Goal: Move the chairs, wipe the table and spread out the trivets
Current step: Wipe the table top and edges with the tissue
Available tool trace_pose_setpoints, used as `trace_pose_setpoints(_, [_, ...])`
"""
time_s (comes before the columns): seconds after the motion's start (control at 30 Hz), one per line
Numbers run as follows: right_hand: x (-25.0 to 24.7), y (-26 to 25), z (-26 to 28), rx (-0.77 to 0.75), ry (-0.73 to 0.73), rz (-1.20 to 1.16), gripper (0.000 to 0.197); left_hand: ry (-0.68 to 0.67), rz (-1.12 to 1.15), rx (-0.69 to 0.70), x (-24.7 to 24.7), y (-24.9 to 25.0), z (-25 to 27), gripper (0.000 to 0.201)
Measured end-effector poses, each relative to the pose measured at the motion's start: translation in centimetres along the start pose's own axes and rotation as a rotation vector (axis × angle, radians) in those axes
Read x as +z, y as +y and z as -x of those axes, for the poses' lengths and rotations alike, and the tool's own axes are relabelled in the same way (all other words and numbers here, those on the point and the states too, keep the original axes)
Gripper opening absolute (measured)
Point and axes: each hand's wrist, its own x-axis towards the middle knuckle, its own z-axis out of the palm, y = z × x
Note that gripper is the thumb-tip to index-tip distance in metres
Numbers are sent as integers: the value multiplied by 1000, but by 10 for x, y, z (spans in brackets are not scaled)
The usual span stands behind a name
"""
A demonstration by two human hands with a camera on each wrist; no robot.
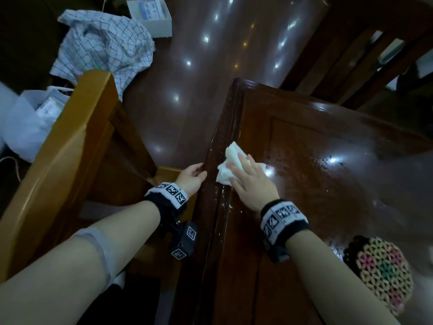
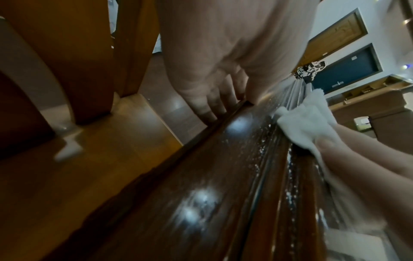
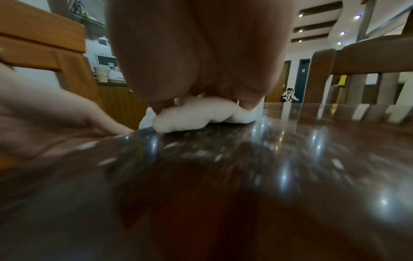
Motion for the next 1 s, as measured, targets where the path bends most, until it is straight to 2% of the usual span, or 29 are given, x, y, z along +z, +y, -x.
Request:
trace_pose_setpoints(0.13, [21, -20, 50, 3, -31, -76, 44, 4, -110, 32, -1, 8, 17, 45])
trace_pose_setpoints(0.23, [14, -24, 68, 59, -82, -285, 37, -37, -131, -6, -3, 17, 24, 48])
trace_pose_setpoints(0.27, [7, -23, 69, 109, -57, -406, 31, -49, -112, -35, -4, 19, 25, 49])
trace_pose_setpoints(0.33, [-9, -19, 62, 239, 99, -655, 23, -68, -35, -95, -6, 17, 20, 51])
trace_pose_setpoints(0.37, [-18, -13, 53, 281, 183, -693, 24, -73, 2, -110, -6, 15, 18, 51])
trace_pose_setpoints(0.43, [-33, 3, 25, 290, 240, -578, 32, -93, 1, -102, -8, 15, 20, 53])
trace_pose_setpoints(0.53, [-44, 19, -28, 247, 123, -346, 28, -82, -119, -31, -11, 13, 20, 54])
trace_pose_setpoints(0.63, [-50, 19, -75, 203, 68, -153, 47, -65, -158, -14, -13, 7, 16, 55])
trace_pose_setpoints(0.73, [-54, 8, -110, 165, 0, 109, 50, -64, -156, -4, -14, 1, 9, 52])
trace_pose_setpoints(0.83, [-53, -8, -127, 133, -75, 377, 51, -79, -162, -15, -15, -2, 6, 52])
trace_pose_setpoints(1.0, [-54, -30, -99, 58, -131, 374, 49, -147, -78, -58, -20, 0, 8, 54])
